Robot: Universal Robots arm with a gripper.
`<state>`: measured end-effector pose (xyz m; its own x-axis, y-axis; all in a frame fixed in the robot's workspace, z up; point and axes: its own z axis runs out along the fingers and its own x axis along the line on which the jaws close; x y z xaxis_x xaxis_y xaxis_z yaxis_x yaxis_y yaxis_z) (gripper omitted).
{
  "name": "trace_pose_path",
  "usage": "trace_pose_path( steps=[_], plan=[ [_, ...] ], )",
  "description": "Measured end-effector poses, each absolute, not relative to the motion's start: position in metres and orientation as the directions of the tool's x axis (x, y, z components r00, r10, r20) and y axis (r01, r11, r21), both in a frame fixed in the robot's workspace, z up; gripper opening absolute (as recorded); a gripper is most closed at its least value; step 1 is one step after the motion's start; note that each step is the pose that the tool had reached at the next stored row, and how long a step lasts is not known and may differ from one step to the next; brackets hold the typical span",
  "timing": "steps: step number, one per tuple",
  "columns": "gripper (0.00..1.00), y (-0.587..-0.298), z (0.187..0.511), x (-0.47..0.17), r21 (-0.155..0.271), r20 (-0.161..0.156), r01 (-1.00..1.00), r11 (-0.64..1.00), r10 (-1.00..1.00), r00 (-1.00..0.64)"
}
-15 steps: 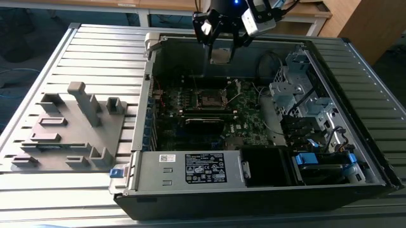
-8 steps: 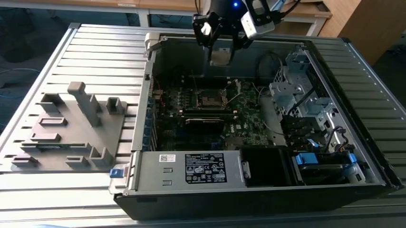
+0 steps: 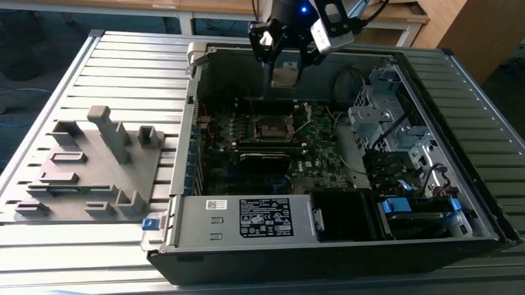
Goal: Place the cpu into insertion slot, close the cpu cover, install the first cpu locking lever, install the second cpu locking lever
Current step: 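Place the cpu into insertion slot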
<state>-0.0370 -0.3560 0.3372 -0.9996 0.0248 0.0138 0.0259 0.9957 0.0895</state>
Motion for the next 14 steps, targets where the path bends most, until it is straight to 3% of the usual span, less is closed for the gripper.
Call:
trace_pose_path(
  steps=[14],
  plan=[
    [0.54, -0.3560, 0.3311, -0.0371, 0.089, 0.014, 0.026, 0.996, 0.025, -1.000]
  ],
)
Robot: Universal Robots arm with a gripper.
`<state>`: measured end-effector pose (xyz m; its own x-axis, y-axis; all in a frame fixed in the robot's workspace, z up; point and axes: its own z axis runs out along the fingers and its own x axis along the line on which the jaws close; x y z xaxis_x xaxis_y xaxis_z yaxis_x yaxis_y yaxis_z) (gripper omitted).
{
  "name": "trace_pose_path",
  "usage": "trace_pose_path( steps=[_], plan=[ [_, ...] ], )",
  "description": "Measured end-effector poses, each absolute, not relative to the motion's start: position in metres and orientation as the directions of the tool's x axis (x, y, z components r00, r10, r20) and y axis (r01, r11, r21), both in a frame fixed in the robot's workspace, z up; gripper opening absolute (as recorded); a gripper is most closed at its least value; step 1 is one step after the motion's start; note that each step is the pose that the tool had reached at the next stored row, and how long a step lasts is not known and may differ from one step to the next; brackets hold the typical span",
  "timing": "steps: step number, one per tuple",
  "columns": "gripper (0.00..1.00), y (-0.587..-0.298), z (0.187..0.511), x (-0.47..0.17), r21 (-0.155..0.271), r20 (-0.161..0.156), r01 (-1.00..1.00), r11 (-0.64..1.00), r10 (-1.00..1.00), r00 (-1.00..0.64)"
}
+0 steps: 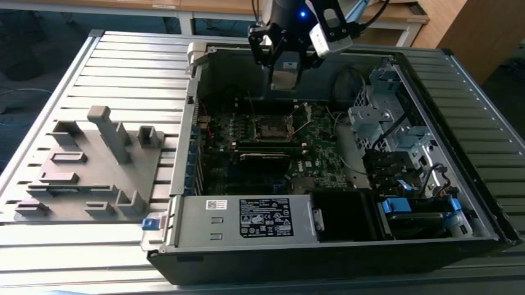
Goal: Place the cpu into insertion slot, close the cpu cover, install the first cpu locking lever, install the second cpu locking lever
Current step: 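Place the cpu into insertion slot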
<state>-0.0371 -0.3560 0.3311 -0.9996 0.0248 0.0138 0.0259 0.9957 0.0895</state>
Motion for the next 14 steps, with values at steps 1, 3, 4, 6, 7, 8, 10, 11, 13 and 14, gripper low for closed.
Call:
trace_pose_path(
  steps=[1, 3, 4, 6, 7, 8, 10, 11, 13, 14],
  plan=[
    [0.54, -0.3560, 0.3307, -0.0371, 0.090, 0.014, 0.026, 0.996, 0.025, -1.000],
    [0.54, -0.3560, 0.3300, -0.0371, 0.089, 0.014, 0.026, 0.996, 0.025, -1.000],
    [0.54, -0.3560, 0.3296, -0.0371, 0.089, 0.014, 0.026, 0.996, 0.025, -1.000],
    [0.54, -0.3560, 0.3290, -0.0371, 0.089, 0.014, 0.026, 0.996, 0.025, -1.000],
    [0.54, -0.3560, 0.3287, -0.0371, 0.089, 0.014, 0.026, 0.996, 0.025, -1.000],
    [0.54, -0.3560, 0.3285, -0.0372, 0.089, 0.014, 0.026, 0.996, 0.025, -1.000],
    [0.54, -0.3560, 0.3281, -0.0372, 0.089, 0.014, 0.026, 0.996, 0.025, -1.000],
    [0.54, -0.3560, 0.3281, -0.0372, 0.089, 0.014, 0.026, 0.996, 0.025, -1.000],
    [0.54, -0.3560, 0.3279, -0.0372, 0.090, 0.014, 0.026, 0.996, 0.025, -1.000],
    [0.54, -0.3560, 0.3277, -0.0371, 0.090, 0.014, 0.026, 0.996, 0.025, -1.000]
  ],
)
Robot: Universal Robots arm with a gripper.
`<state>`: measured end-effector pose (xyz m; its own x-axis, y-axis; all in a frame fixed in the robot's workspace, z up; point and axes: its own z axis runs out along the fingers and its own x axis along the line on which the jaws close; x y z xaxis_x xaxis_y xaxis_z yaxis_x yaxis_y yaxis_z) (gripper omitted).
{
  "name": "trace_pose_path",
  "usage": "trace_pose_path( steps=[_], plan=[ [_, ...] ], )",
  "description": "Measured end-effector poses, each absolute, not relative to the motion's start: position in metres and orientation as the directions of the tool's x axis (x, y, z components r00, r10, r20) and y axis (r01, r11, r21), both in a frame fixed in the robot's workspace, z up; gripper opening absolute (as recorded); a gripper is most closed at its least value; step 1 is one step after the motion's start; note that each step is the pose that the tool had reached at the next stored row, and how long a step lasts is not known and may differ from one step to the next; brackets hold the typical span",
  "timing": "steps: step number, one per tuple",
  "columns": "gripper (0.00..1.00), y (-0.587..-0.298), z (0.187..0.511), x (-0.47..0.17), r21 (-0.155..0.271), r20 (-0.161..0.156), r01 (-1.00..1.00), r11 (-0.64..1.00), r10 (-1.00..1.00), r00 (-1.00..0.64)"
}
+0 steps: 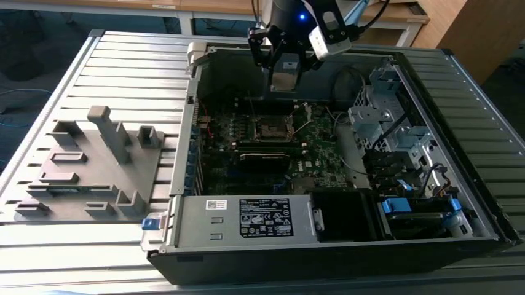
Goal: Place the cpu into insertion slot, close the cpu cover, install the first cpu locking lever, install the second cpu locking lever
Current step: 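Place the cpu into insertion slot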
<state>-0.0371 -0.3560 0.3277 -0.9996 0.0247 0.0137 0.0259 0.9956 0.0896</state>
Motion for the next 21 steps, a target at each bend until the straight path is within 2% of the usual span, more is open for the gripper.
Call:
trace_pose_path(
  steps=[21],
  plan=[
    [0.54, -0.3560, 0.3235, -0.0371, 0.090, 0.014, 0.026, 0.996, 0.025, -1.000]
  ],
)
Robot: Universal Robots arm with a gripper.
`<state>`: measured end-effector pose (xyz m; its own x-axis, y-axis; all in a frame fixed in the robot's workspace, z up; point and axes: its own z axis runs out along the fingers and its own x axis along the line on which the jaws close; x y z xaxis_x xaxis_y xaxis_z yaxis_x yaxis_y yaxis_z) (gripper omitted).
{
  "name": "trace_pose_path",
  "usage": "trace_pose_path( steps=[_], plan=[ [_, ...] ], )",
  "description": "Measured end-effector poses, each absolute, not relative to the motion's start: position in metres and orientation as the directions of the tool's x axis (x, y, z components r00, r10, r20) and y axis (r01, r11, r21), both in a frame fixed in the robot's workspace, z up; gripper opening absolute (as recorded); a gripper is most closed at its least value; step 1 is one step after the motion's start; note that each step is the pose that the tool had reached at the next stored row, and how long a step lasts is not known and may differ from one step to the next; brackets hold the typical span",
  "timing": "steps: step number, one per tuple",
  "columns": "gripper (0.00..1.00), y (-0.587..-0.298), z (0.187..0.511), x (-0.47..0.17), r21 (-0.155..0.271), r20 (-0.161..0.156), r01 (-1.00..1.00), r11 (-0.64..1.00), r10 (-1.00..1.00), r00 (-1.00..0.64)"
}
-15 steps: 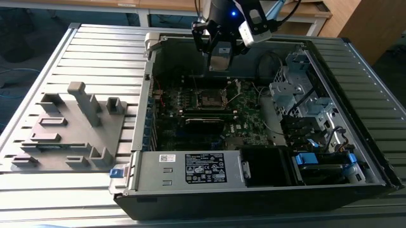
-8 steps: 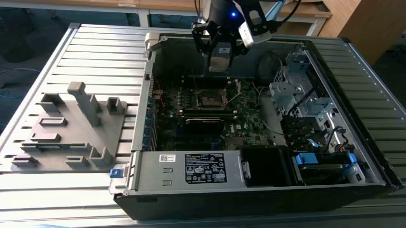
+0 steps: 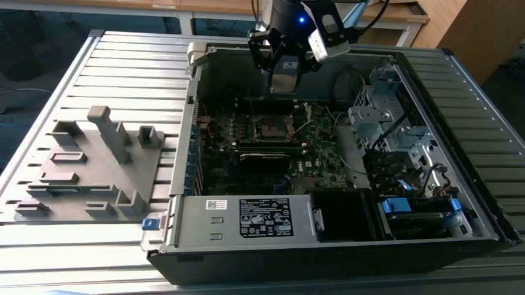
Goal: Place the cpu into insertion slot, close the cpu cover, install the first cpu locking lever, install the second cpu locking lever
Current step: 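Place the cpu into insertion slot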
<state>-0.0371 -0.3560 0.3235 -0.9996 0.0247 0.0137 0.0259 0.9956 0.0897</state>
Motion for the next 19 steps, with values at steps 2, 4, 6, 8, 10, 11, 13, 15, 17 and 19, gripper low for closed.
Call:
trace_pose_path(
  steps=[2, 4, 6, 8, 10, 11, 13, 15, 17, 19],
  plan=[
    [0.54, -0.3560, 0.3231, -0.0371, 0.090, 0.014, 0.026, 0.996, 0.025, -1.000],
    [0.54, -0.3560, 0.3226, -0.0371, 0.089, 0.014, 0.026, 0.996, 0.025, -1.000],
    [0.54, -0.3560, 0.3222, -0.0371, 0.089, 0.014, 0.026, 0.996, 0.025, -1.000],
    [0.54, -0.3560, 0.3217, -0.0371, 0.090, 0.014, 0.026, 0.996, 0.025, -1.000],
    [0.54, -0.3560, 0.3216, -0.0371, 0.090, 0.014, 0.026, 0.996, 0.025, -1.000],
    [0.54, -0.3560, 0.3215, -0.0371, 0.090, 0.014, 0.026, 0.996, 0.025, -1.000],
    [0.54, -0.3560, 0.3211, -0.0371, 0.090, 0.014, 0.026, 0.996, 0.025, -1.000],
    [0.54, -0.3560, 0.3205, -0.0372, 0.090, 0.014, 0.026, 0.996, 0.025, -1.000],
    [0.54, -0.3560, 0.3199, -0.0371, 0.090, 0.014, 0.026, 0.996, 0.025, -1.000],
    [0.54, -0.3560, 0.3192, -0.0372, 0.089, 0.014, 0.026, 0.996, 0.025, -1.000]
  ],
)
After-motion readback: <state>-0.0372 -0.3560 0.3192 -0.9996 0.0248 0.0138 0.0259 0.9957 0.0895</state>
